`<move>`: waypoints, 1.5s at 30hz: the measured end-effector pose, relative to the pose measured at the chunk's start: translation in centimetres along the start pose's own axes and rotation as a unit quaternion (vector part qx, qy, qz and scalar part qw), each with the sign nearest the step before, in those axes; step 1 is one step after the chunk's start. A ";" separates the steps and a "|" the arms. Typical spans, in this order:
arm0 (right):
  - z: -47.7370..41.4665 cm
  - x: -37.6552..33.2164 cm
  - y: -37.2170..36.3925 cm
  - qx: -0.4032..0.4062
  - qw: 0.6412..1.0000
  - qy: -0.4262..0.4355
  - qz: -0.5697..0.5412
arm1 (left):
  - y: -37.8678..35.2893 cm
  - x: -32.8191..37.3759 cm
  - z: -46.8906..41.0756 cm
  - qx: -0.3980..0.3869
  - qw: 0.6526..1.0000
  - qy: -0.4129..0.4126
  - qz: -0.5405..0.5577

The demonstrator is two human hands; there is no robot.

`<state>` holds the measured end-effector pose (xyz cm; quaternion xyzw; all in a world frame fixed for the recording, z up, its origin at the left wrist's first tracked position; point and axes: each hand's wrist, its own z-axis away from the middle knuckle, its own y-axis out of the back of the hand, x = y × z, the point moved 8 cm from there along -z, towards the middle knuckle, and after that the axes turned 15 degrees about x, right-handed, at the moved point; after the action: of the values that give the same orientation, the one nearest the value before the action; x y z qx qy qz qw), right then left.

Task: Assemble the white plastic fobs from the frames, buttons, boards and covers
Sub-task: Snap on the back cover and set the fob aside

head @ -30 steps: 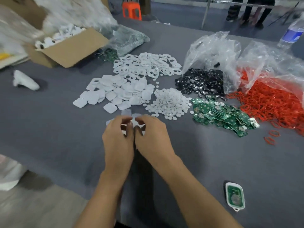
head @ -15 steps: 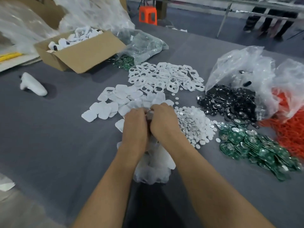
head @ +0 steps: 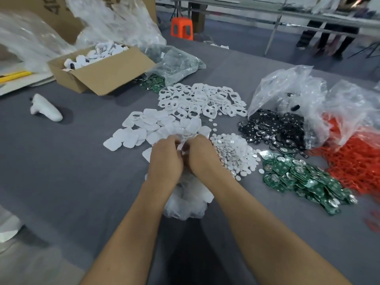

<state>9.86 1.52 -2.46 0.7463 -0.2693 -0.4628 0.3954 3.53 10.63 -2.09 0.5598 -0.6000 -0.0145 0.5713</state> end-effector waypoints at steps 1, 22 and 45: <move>0.1 -0.1 0.2 0.010 1.000 -0.005 -0.023 | -0.2 0.0 0.1 -0.007 1.000 -0.010 -0.010; 19.9 6.8 15.3 0.016 0.638 -0.340 -0.691 | 4.1 9.1 15.6 -0.267 0.790 0.175 0.523; 32.6 12.8 22.8 0.278 0.830 -0.205 -0.438 | 0.9 14.5 28.5 -0.291 0.783 0.211 0.507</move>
<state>-15.00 -31.80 2.12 0.7526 -0.1057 -0.6352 -0.1373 -13.03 -16.74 -1.71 -0.0289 -0.6289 0.2221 0.7445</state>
